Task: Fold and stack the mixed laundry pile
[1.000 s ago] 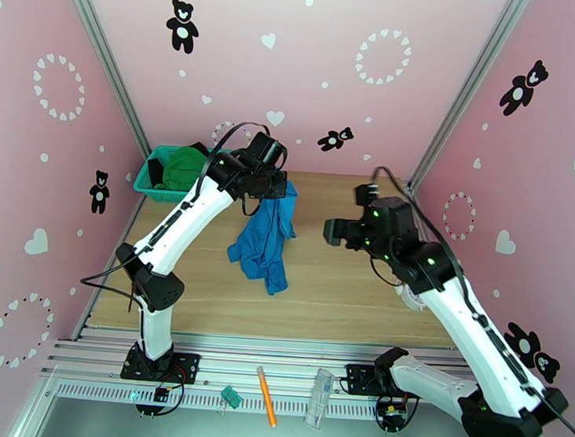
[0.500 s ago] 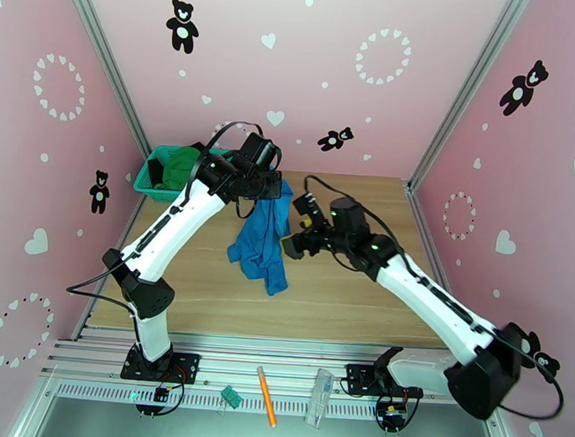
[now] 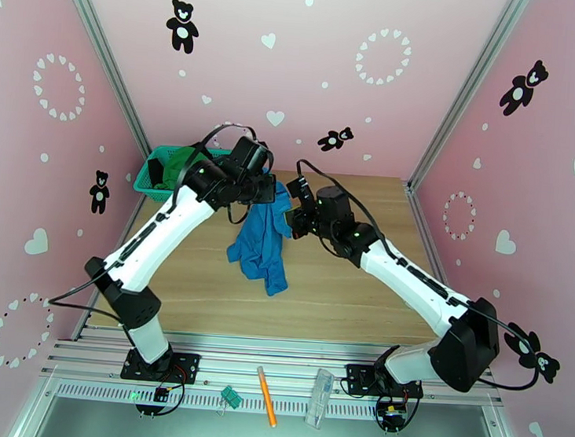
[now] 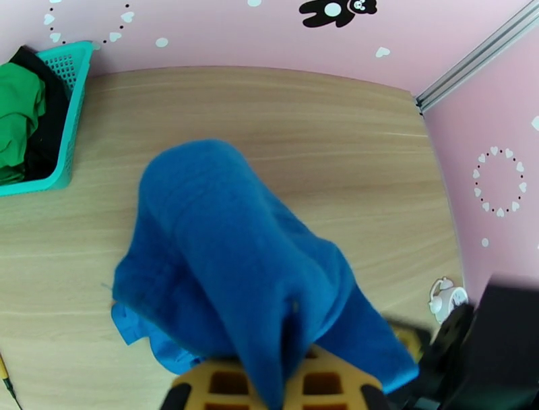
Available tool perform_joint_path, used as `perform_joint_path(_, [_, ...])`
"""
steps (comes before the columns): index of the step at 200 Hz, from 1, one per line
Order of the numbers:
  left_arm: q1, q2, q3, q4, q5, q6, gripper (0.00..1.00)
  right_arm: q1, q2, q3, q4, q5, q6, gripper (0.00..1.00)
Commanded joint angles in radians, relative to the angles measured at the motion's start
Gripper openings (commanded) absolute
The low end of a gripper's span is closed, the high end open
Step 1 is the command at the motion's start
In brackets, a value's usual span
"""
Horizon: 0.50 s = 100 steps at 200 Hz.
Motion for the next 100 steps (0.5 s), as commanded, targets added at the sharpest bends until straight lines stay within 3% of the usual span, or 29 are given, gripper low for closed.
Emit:
perform_joint_path(1, [0.0,-0.069,-0.03,0.026,0.02,0.017,0.0,-0.045,-0.095,0.086,-0.09,0.1,-0.103,0.0])
perform_joint_path(7, [0.0,-0.076,-0.04,0.018,0.016,0.027,0.01,-0.07,-0.105,0.114,-0.136,0.1,-0.133,0.0])
perform_joint_path(12, [-0.001,-0.082,-0.051,0.013,0.012,0.037,0.08,-0.099,-0.111,0.139,-0.176,0.093,-0.153,0.0])
perform_joint_path(36, [0.0,-0.086,-0.127,0.03,0.042,0.069,0.65,-0.217,-0.086,0.276,-0.386,0.082,-0.241,0.0])
perform_joint_path(41, [0.0,-0.083,-0.149,0.044,0.063,0.075,0.81,-0.235,-0.074,0.296,-0.419,0.098,-0.245,0.0])
perform_joint_path(49, [0.0,-0.079,-0.187,0.073,0.097,0.084,0.93,-0.259,-0.062,0.314,-0.457,0.117,-0.243,0.0])
perform_joint_path(75, [0.0,-0.08,-0.329,0.157,0.123,0.109,0.96,-0.31,-0.039,0.279,-0.478,0.128,-0.221,0.0])
perform_joint_path(100, [-0.004,-0.102,-0.48,0.216,0.091,0.145,0.91,-0.342,-0.028,0.226,-0.449,0.158,-0.187,0.0])
